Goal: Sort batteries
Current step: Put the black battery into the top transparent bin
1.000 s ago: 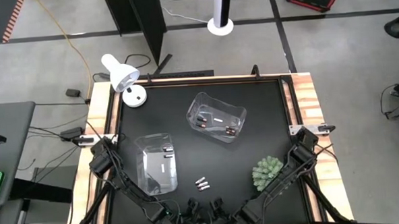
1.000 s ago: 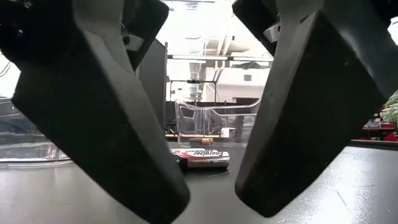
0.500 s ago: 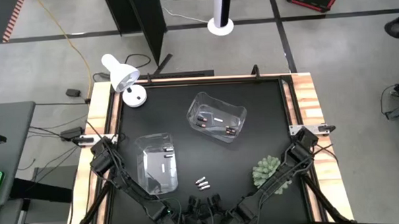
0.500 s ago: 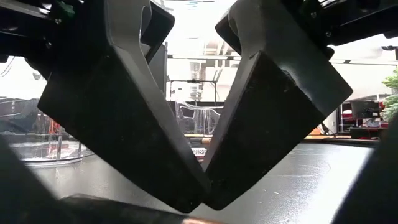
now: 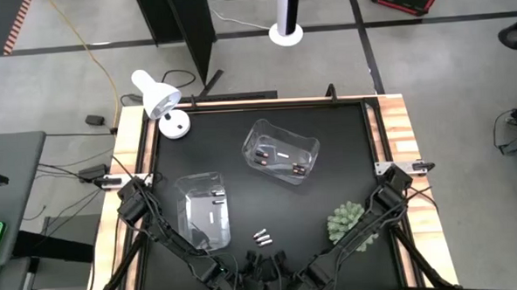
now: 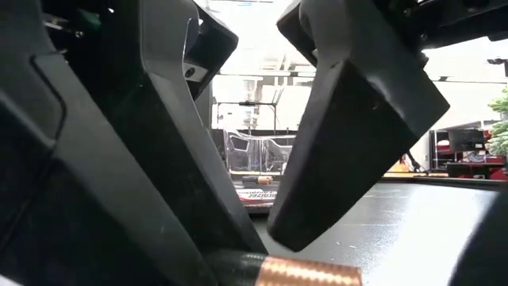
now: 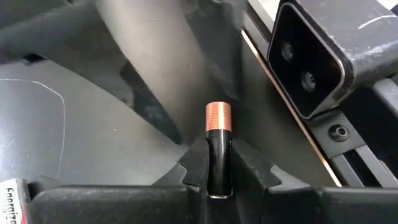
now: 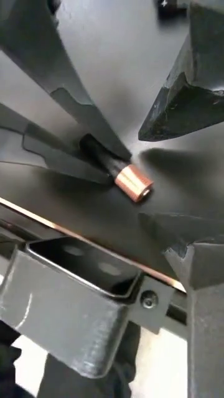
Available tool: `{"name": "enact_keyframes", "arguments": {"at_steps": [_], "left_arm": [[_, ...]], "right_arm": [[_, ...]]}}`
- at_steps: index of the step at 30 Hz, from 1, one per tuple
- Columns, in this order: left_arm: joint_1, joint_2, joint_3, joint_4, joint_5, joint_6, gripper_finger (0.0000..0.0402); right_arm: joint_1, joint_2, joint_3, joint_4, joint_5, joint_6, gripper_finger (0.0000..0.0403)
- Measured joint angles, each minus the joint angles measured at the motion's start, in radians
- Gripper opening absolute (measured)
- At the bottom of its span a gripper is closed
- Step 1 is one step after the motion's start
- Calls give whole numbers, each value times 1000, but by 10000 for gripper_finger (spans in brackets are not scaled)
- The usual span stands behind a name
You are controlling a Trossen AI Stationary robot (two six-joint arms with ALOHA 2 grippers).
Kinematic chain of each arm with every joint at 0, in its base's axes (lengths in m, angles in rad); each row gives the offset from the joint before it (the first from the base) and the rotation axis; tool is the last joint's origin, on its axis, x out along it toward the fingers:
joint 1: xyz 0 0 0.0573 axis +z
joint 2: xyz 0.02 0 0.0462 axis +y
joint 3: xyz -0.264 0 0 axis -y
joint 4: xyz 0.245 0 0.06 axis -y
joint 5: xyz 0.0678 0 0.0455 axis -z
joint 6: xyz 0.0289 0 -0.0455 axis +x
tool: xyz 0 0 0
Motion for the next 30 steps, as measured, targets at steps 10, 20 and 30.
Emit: {"name": "enact_keyframes", "arguments": {"at_steps": [10,20,30], "left_arm": [[-1,1,45,-48,-16,41,41],[2,-3,136,-246,-95,59,41],[5,-91,138,-266,-205,83,41]], "right_arm": [[2,-15,121,-279,0,-14,215],[9,-16,224,-503,100,5,214],[15,-18,225,-575,237,79,214]]}}
